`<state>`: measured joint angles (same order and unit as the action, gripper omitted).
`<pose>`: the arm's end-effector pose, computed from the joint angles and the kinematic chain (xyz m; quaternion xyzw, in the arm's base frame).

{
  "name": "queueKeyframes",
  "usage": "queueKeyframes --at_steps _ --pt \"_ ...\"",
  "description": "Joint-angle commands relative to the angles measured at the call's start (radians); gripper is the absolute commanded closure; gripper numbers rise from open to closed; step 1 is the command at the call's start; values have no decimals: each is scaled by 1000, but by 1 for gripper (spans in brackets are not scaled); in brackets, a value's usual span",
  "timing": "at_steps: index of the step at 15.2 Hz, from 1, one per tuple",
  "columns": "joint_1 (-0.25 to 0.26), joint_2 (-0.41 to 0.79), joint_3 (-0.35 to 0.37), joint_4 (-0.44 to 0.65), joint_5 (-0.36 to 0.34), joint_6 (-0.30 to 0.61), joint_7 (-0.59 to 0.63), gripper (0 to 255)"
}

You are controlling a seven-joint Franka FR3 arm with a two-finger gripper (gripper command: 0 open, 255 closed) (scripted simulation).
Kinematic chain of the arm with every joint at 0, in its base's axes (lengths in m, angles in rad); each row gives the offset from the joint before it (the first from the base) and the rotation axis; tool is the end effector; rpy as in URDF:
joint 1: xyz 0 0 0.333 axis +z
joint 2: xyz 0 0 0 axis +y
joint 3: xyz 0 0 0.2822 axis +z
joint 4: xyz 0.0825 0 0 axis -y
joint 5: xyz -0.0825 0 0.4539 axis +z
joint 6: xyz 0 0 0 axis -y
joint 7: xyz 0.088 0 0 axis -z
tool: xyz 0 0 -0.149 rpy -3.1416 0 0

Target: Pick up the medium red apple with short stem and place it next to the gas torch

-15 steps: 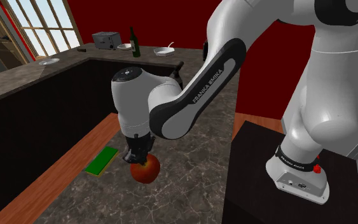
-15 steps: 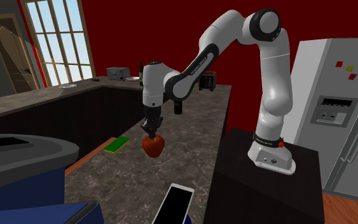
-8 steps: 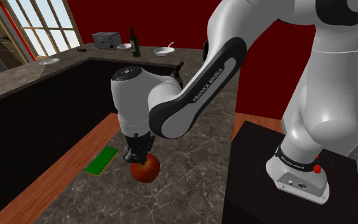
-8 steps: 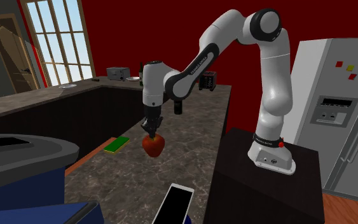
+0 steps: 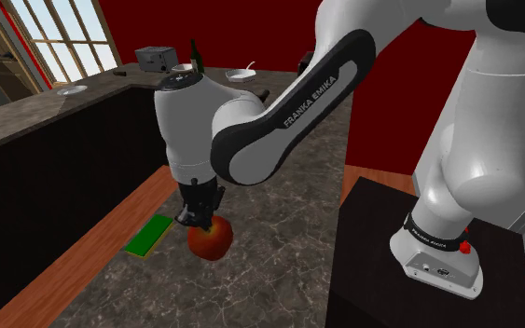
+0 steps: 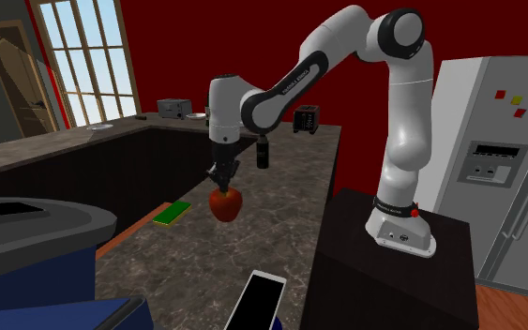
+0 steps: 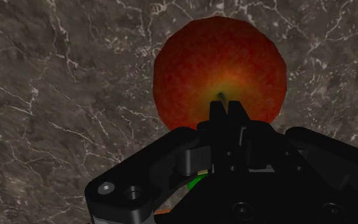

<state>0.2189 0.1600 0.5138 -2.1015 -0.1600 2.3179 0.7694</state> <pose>0.4692 0.4166 0.2420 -0.9985 -0.0294 -0.0442 0.0116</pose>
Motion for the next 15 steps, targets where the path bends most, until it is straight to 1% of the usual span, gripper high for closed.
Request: queueKeyframes --at_steps 1,15 --pt "-2 -17 4 8 13 -22 -8 255" --pt "-13 -105 12 107 82 -195 -60 255"
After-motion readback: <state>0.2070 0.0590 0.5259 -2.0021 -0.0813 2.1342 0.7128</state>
